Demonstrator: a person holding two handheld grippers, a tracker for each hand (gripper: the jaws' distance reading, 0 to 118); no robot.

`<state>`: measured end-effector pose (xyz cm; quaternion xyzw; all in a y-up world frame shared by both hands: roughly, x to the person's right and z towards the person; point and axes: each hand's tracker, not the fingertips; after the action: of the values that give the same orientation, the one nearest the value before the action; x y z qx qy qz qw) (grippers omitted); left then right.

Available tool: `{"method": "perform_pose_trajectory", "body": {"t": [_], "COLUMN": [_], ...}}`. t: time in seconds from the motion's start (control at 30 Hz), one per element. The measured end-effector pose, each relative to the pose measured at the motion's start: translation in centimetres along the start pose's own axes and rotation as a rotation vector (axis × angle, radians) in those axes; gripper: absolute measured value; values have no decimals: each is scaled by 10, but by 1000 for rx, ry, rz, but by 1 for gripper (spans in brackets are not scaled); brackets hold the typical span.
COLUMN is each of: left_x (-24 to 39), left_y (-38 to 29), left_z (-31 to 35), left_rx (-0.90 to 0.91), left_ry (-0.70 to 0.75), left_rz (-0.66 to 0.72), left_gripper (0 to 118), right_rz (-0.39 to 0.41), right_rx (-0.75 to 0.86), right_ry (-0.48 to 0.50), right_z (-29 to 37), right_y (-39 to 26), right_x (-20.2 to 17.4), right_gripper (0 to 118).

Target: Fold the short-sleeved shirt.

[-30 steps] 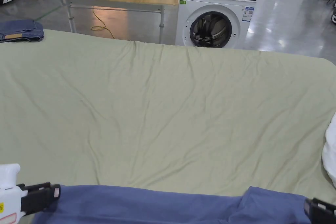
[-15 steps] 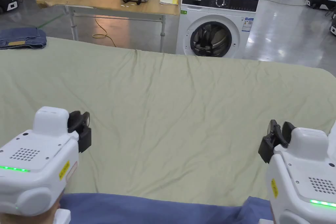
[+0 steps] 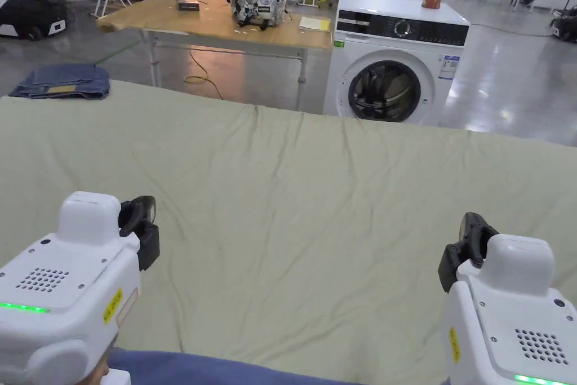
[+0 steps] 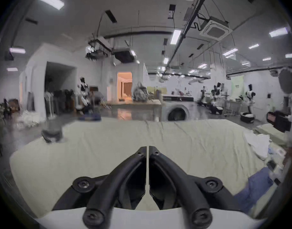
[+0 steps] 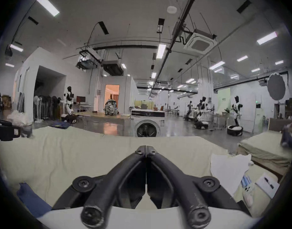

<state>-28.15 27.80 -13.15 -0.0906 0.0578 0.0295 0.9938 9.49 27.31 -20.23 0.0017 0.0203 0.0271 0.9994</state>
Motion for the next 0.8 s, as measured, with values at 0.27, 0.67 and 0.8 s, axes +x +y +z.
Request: {"method": "perform_pose_trajectory", "body": {"t": [0.27,0.67,0.8], "left_x": [-120,-209,-199], "left_y": [-23,-113,-130], "left_z": [-26,-45,-43], "left_rx": [-487,-926,-921], "left_ry": [-240,-463,-501], "left_rz": [256,654,669], "left_gripper": [0,74,75], "right_rz": [31,100,101], "right_rx": [-38,-99,-118], "right_ry": [45,91,99], "right_z": [-9,-9,-9], "right_y": [-3,-24,-29], "right_x": [0,-5,-6], "right_gripper": [0,0,0]}}
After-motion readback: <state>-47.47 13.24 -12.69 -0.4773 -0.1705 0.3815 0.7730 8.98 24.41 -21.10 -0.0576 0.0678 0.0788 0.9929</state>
